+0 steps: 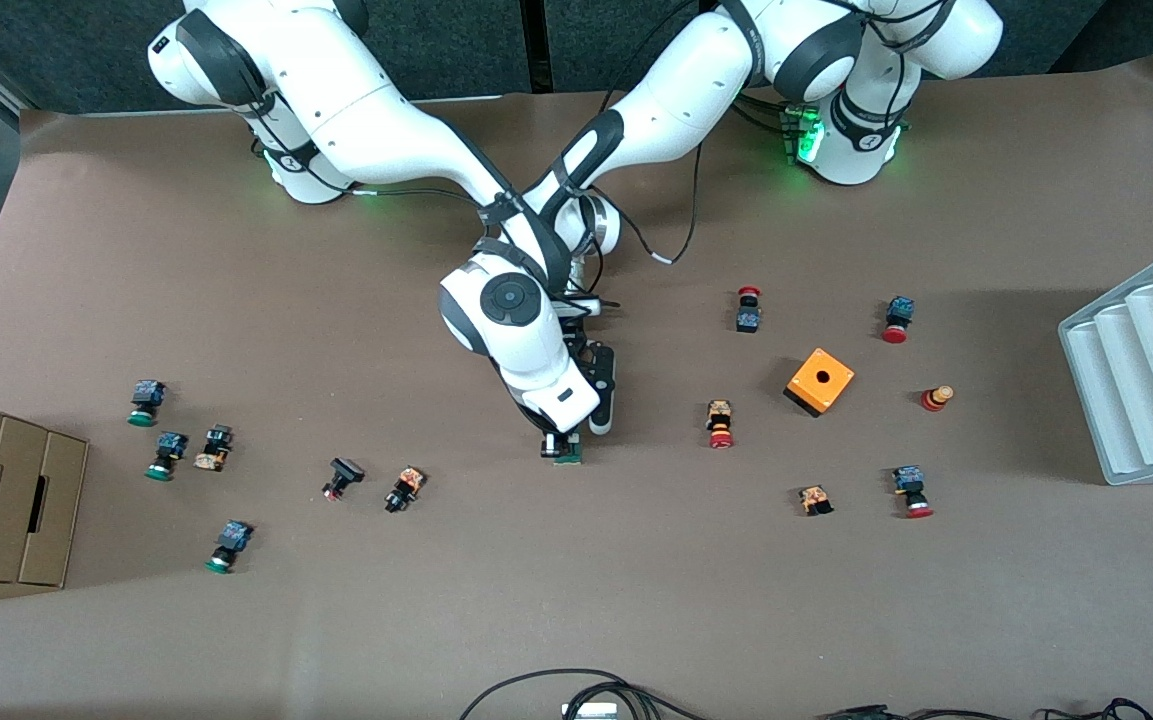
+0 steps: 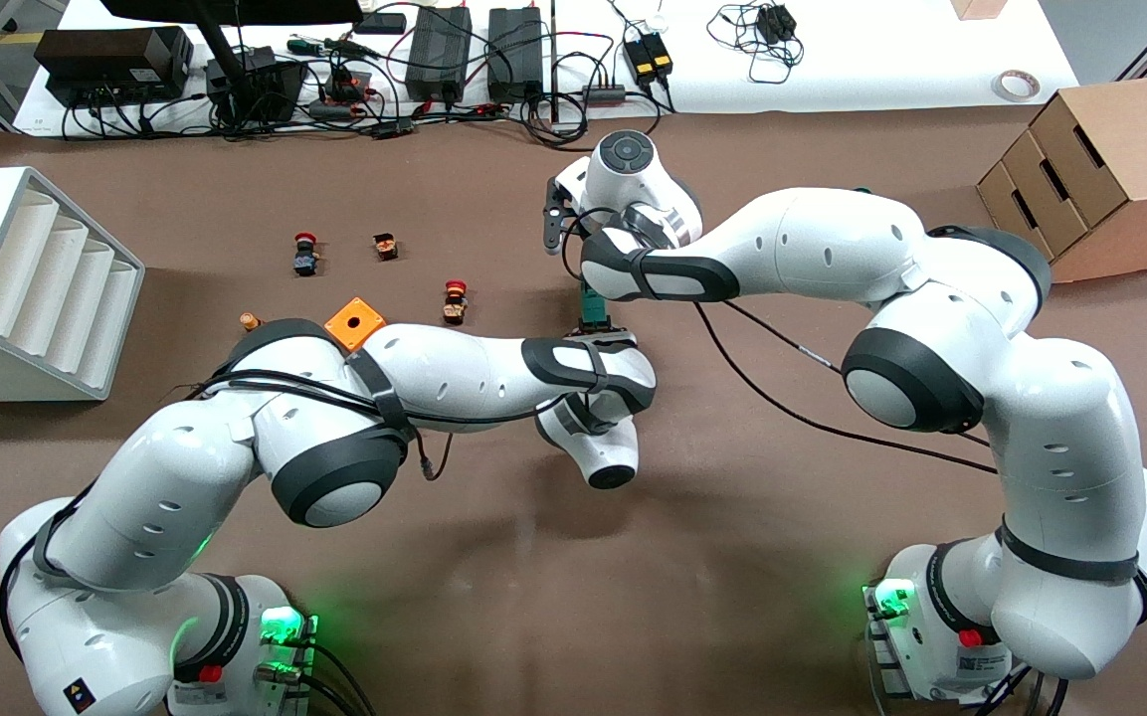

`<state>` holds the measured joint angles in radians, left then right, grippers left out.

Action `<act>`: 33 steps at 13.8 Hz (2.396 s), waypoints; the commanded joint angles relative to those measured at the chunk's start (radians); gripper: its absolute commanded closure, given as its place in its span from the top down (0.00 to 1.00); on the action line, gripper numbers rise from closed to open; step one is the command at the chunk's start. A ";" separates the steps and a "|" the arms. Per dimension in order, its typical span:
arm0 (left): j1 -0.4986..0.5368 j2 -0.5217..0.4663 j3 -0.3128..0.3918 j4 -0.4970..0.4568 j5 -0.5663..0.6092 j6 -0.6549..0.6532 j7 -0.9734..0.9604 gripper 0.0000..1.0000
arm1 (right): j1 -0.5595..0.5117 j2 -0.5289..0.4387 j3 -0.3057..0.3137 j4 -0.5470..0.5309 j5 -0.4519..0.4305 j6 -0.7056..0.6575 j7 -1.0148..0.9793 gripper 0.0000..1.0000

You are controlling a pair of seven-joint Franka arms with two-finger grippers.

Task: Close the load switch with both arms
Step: 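Press the white handle fully into the clips with the right gripper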

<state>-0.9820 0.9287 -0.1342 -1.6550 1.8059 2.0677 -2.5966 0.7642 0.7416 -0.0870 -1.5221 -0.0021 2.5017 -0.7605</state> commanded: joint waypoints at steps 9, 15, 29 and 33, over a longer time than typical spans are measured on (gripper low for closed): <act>-0.010 0.021 0.004 0.021 0.003 -0.001 -0.025 0.29 | -0.022 0.062 0.007 0.068 -0.026 0.017 0.010 0.30; -0.010 0.021 0.004 0.021 0.003 -0.001 -0.025 0.29 | -0.023 0.079 0.007 0.086 -0.027 0.020 0.010 0.30; -0.010 0.021 0.004 0.020 0.003 -0.001 -0.025 0.29 | -0.025 0.107 0.004 0.100 -0.027 0.052 0.010 0.30; -0.010 0.021 0.004 0.020 0.003 -0.001 -0.025 0.29 | -0.029 0.113 0.004 0.102 -0.027 0.060 0.010 0.30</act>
<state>-0.9820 0.9287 -0.1342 -1.6550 1.8059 2.0677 -2.5973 0.7475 0.8131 -0.0882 -1.4578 -0.0021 2.5306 -0.7605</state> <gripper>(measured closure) 0.520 0.700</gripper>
